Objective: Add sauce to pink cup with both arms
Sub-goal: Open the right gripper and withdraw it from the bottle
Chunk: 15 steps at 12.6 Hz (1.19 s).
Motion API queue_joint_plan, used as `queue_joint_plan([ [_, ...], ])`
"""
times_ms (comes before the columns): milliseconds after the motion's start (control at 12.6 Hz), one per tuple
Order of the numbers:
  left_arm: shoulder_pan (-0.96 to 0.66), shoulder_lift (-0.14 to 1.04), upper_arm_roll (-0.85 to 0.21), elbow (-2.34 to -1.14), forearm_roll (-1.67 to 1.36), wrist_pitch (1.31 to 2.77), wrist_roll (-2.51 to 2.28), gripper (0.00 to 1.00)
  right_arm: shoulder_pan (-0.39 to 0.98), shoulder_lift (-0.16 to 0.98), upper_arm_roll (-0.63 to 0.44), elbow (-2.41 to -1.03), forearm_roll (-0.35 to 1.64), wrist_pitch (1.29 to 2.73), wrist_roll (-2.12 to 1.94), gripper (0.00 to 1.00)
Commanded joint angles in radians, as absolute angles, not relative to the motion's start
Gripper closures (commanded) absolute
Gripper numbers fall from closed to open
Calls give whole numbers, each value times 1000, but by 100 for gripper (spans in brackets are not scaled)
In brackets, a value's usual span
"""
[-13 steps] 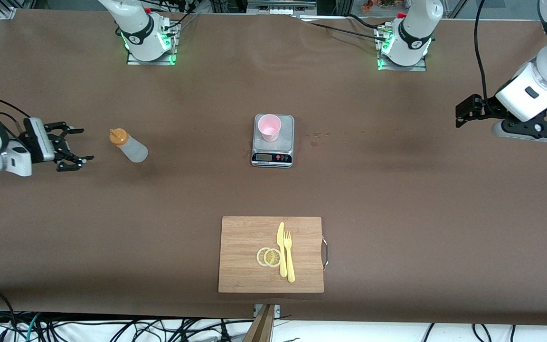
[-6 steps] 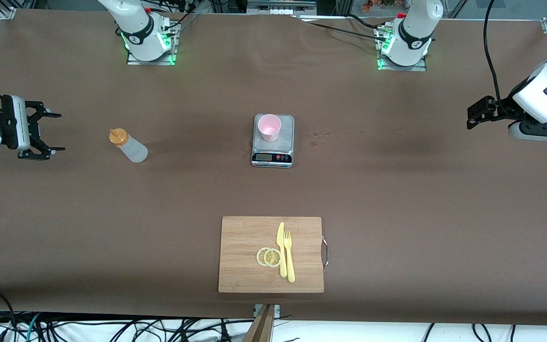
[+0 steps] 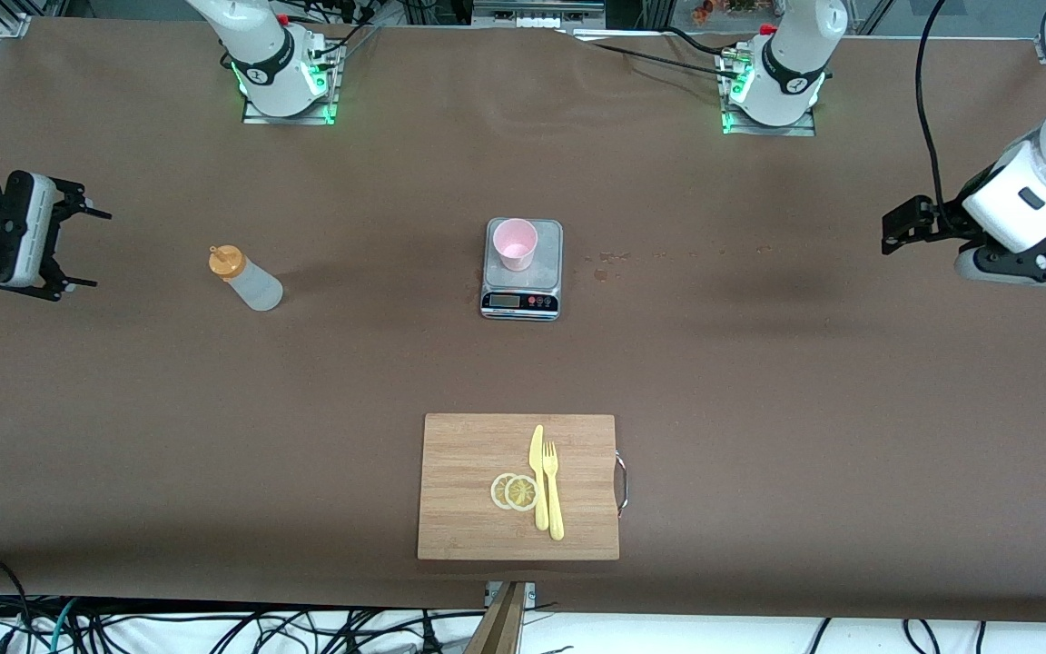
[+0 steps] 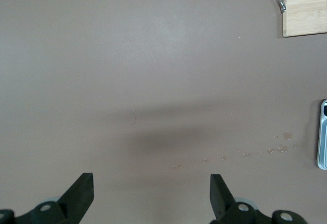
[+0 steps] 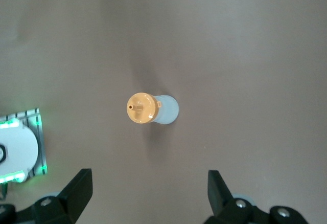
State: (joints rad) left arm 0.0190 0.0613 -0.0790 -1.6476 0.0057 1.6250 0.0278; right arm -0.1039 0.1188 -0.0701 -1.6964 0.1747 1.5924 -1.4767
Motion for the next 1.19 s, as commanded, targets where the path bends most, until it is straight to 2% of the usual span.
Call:
queue_joint_plan([
  [0, 15, 80, -80, -1592, 14, 1606, 29, 0, -109, 31, -61, -1735, 152, 1608, -1271, 0],
  [557, 6, 81, -84, -1503, 8, 1557, 31, 0, -86, -49, 8, -1730, 88, 1606, -625, 0],
  [1114, 5, 80, -98, -1503, 15, 1552, 38, 0, -32, -80, 35, -1718, 12, 1550, -230, 0],
])
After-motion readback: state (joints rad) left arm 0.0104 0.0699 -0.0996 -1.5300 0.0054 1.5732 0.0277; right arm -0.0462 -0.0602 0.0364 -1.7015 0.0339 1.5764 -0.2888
